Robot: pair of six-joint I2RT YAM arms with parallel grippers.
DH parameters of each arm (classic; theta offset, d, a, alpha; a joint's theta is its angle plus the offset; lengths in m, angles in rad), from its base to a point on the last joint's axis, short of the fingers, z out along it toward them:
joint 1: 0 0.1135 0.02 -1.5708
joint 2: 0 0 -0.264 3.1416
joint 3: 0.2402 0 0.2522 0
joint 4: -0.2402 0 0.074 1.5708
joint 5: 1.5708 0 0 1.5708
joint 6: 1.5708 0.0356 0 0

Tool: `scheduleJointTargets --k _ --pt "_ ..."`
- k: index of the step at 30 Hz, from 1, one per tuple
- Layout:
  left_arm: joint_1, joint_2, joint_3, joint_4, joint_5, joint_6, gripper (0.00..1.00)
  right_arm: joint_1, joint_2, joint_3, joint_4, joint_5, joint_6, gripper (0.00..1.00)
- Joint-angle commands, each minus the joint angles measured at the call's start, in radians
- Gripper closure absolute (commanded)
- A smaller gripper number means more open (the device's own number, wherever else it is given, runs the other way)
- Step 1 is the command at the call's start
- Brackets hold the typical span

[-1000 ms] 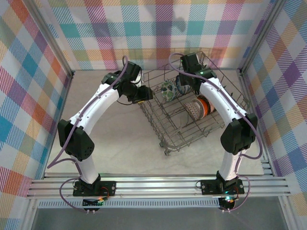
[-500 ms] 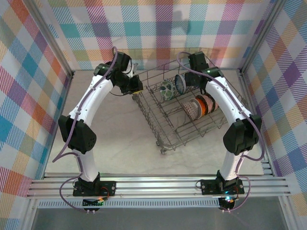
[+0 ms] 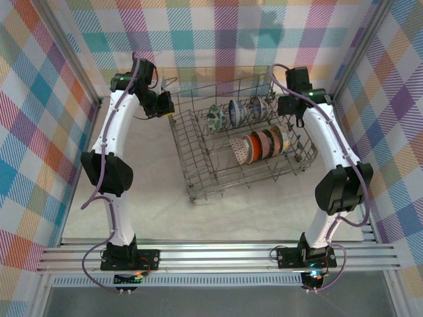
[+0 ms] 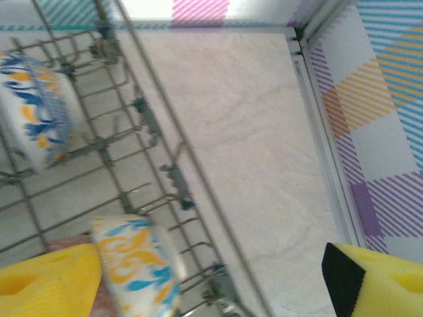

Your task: Load the bowls into the dish rack

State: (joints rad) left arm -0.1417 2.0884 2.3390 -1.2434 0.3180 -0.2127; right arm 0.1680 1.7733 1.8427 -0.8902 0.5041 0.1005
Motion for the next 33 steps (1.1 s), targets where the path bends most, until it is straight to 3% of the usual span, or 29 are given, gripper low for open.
scheduleJointTargets --k 1,5,8,14,19,26,33 --pt "0.098 0.063 0.065 -0.075 -0.197 0.127 0.92 -0.067 -0.042 0.03 -0.047 -0.065 0.015 0.16" --pt "0.124 0.099 0.138 -0.081 -0.206 0.141 0.91 -0.146 -0.024 0.021 -0.059 -0.117 0.014 0.18" --pt "0.129 0.087 0.151 -0.064 -0.17 0.139 0.83 -0.2 0.011 0.006 -0.058 -0.149 0.007 0.2" --pt "0.129 0.021 0.144 -0.006 -0.085 0.102 0.47 -0.247 0.125 0.001 -0.059 -0.225 -0.025 0.24" --pt "0.133 -0.064 0.08 0.081 -0.056 0.063 0.29 -0.247 0.215 -0.027 -0.044 -0.311 -0.045 0.25" --pt "0.186 -0.231 -0.161 0.288 -0.048 -0.023 0.22 -0.245 0.265 -0.125 -0.012 -0.379 -0.053 0.26" --pt "0.237 -0.306 -0.334 0.357 -0.057 -0.053 0.19 -0.234 0.225 -0.279 0.055 -0.499 -0.09 0.28"
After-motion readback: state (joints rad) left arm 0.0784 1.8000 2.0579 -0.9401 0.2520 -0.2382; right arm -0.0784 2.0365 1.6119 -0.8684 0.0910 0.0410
